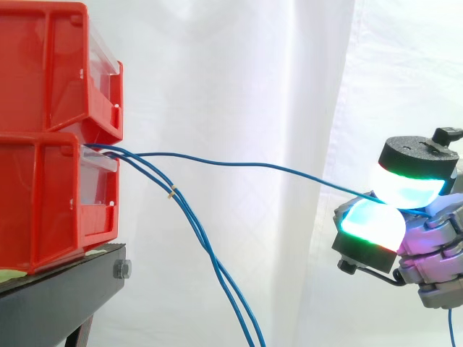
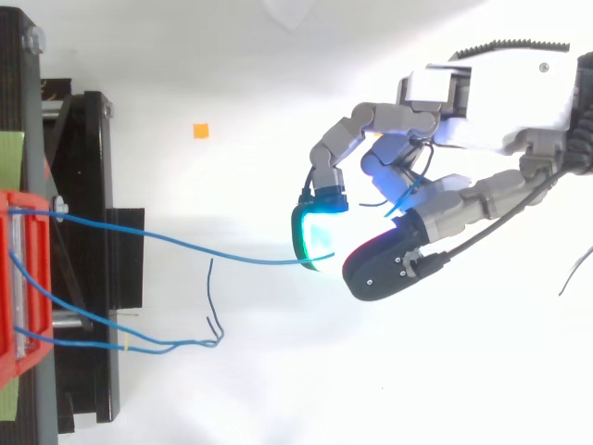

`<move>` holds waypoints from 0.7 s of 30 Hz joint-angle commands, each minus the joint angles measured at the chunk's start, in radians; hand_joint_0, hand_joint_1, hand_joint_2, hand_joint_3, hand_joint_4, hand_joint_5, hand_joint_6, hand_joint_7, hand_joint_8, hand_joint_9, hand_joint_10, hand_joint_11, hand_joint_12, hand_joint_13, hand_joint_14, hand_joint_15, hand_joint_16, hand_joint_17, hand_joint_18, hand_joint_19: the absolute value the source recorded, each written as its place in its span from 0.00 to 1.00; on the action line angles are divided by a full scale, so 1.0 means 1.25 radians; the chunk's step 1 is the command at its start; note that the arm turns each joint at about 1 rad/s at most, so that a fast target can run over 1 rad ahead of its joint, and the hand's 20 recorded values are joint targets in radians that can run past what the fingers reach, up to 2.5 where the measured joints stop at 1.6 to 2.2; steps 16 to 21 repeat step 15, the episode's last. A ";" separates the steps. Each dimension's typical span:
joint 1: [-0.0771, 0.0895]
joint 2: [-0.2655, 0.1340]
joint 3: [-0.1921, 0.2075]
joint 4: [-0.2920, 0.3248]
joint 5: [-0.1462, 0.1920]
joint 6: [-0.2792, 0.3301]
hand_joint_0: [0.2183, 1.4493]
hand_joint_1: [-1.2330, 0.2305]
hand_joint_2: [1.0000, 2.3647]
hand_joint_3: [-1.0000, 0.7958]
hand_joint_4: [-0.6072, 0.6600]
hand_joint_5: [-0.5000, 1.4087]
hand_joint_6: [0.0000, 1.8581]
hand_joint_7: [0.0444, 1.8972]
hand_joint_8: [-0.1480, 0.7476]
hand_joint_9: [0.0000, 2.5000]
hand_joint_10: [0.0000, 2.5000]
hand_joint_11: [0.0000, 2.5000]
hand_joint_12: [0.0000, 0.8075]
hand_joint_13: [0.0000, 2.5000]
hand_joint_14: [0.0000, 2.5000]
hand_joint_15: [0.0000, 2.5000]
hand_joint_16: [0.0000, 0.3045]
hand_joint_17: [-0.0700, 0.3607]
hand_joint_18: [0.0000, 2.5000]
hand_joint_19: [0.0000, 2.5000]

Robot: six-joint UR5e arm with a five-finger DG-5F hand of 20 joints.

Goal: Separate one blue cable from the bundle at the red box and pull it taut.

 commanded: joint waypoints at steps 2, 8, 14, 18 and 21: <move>0.001 0.000 -0.001 0.000 0.000 0.000 0.37 0.28 0.01 0.53 0.42 0.20 0.50 0.56 0.46 0.34 1.00 0.48 0.43 0.34 1.00 0.50 0.14 0.38 0.47 0.76; 0.000 0.000 0.000 0.000 0.000 0.000 0.37 0.28 0.01 0.53 0.43 0.20 0.50 0.56 0.46 0.35 1.00 0.48 0.43 0.34 1.00 0.49 0.14 0.39 0.47 0.76; 0.000 0.000 -0.001 0.000 0.000 0.000 0.37 0.28 0.01 0.53 0.43 0.20 0.50 0.56 0.45 0.35 1.00 0.48 0.43 0.34 1.00 0.50 0.14 0.39 0.47 0.76; 0.000 0.000 0.000 0.000 0.000 0.001 0.37 0.28 0.01 0.53 0.43 0.20 0.50 0.56 0.46 0.35 1.00 0.48 0.43 0.34 1.00 0.49 0.14 0.38 0.47 0.77; 0.000 0.000 0.000 0.000 0.000 0.001 0.37 0.28 0.01 0.53 0.43 0.20 0.50 0.56 0.46 0.35 1.00 0.48 0.43 0.34 1.00 0.49 0.14 0.38 0.47 0.77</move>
